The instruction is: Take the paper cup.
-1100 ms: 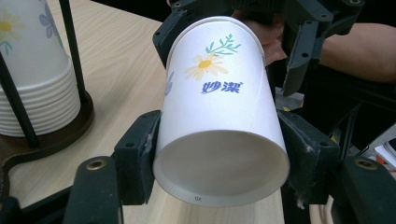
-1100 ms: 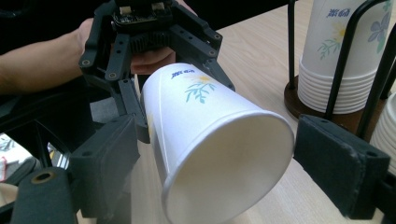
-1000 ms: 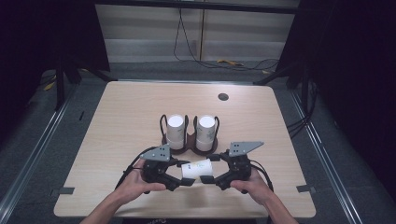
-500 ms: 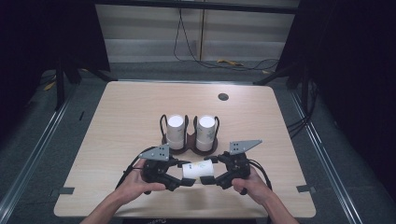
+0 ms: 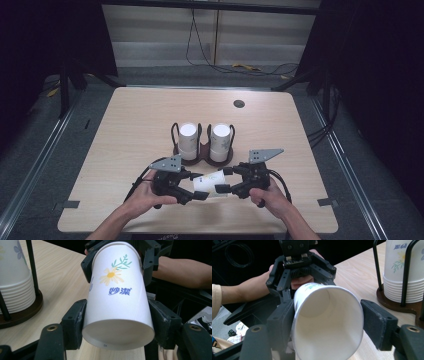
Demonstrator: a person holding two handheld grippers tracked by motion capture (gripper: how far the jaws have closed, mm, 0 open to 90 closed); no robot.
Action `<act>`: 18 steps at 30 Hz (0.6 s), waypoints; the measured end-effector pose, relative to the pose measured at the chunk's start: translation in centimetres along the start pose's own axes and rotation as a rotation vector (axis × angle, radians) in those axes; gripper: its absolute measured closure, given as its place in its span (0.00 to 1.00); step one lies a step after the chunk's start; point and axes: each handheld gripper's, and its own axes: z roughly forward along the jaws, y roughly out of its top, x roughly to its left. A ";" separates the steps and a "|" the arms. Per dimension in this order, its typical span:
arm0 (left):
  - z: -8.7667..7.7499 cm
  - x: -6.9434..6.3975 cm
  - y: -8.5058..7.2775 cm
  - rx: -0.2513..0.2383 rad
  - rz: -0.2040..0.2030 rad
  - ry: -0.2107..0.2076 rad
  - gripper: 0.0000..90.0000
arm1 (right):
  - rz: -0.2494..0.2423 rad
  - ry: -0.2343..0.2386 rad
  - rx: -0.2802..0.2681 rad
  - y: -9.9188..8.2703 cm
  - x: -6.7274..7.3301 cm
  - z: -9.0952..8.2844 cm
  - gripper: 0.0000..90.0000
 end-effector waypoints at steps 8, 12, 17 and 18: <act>0.1 0.0 -0.1 0.002 -0.010 -0.004 0.38 | -0.011 -0.004 -0.010 0.1 0.2 0.0 0.36; 0.1 0.1 -0.1 0.006 -0.014 0.006 0.37 | -0.012 -0.011 -0.016 0.1 0.2 0.0 0.36; 0.1 0.2 -0.3 0.011 -0.031 0.016 0.30 | -0.014 -0.018 -0.018 0.1 0.2 0.0 0.37; 0.1 0.2 -0.3 0.011 -0.031 0.016 0.28 | -0.014 -0.018 -0.018 0.1 0.2 0.0 0.37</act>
